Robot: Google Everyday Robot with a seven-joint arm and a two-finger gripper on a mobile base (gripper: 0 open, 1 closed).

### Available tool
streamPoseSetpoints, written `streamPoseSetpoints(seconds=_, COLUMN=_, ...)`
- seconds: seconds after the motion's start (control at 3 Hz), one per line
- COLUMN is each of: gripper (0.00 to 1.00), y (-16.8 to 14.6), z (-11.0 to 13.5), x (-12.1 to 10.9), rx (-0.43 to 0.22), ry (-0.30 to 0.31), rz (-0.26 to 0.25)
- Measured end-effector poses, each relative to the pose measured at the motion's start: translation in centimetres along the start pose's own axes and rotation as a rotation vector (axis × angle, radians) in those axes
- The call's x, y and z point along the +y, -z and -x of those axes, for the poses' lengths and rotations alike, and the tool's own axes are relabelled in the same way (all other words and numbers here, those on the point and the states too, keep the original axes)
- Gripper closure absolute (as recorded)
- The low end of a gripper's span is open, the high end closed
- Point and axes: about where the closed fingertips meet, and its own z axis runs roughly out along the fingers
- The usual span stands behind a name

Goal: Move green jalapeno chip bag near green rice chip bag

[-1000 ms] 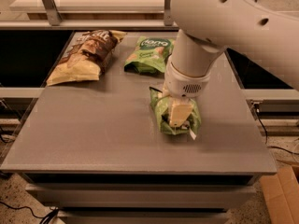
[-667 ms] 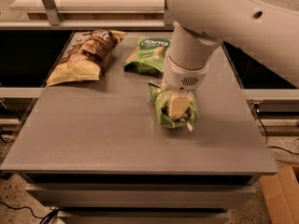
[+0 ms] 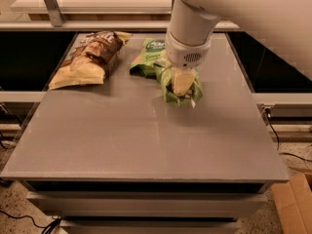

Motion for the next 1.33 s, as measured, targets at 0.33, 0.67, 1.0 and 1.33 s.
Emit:
streamPoseSetpoints(seconds=0.33, gripper=1.00, y=1.0, z=-0.3, x=-3.3, rx=0.033, ry=0.014, rz=-0.069)
streamPoseSetpoints(seconds=0.67, gripper=1.00, y=1.9, z=-0.9, x=-6.6, rx=0.056, ry=0.009, rz=-0.132)
streamPoseSetpoints(seconds=1.0, gripper=1.00, y=1.9, z=-2.0, x=-9.5, rx=0.065, ry=-0.013, rz=-0.162)
streamPoseSetpoints(seconds=1.33, gripper=1.00, y=1.0, z=-3.4, x=-12.2, rx=0.076, ry=-0.045, rz=-0.165)
